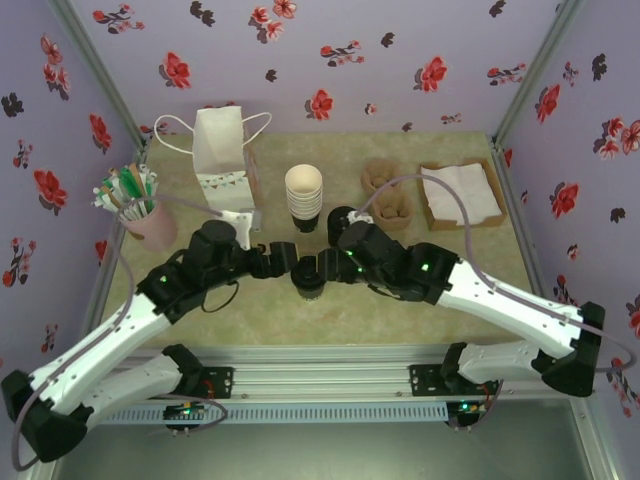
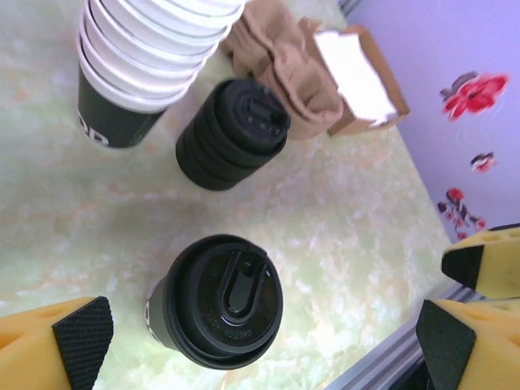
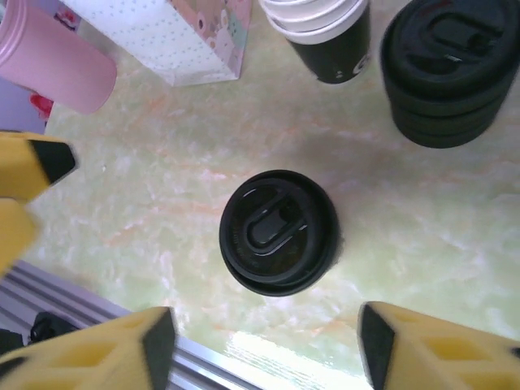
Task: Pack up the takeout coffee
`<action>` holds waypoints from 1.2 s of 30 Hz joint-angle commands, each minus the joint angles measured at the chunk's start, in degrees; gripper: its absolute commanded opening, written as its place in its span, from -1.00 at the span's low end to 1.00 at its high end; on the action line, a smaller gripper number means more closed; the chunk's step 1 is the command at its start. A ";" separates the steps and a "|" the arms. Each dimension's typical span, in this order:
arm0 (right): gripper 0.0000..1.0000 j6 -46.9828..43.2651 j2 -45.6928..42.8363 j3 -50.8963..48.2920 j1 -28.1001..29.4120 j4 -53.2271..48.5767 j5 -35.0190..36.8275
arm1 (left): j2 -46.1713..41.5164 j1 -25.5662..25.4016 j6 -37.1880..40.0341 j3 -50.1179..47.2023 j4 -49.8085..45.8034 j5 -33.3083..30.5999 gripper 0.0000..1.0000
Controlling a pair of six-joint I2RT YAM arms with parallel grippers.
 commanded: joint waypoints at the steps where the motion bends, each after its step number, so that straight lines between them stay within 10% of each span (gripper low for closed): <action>1: 0.53 -2.12 -3.20 2.58 -0.68 -6.11 5.05 | -5.11 -0.27 1.94 1.69 -4.01 -4.87 0.98; 7: 0.98 -3.87 -7.51 4.27 -3.19 -11.11 6.94 | -13.51 -0.22 3.54 3.16 -10.87 -10.13 0.98; 27: 0.98 -14.02 7.22 15.09 -16.75 -13.73 -6.42 | -1.20 0.83 7.37 6.25 -14.65 -10.62 0.99; 36: 0.98 -13.55 16.76 13.19 -13.19 -8.19 -13.06 | 7.53 9.01 1.16 3.47 -12.62 2.38 0.98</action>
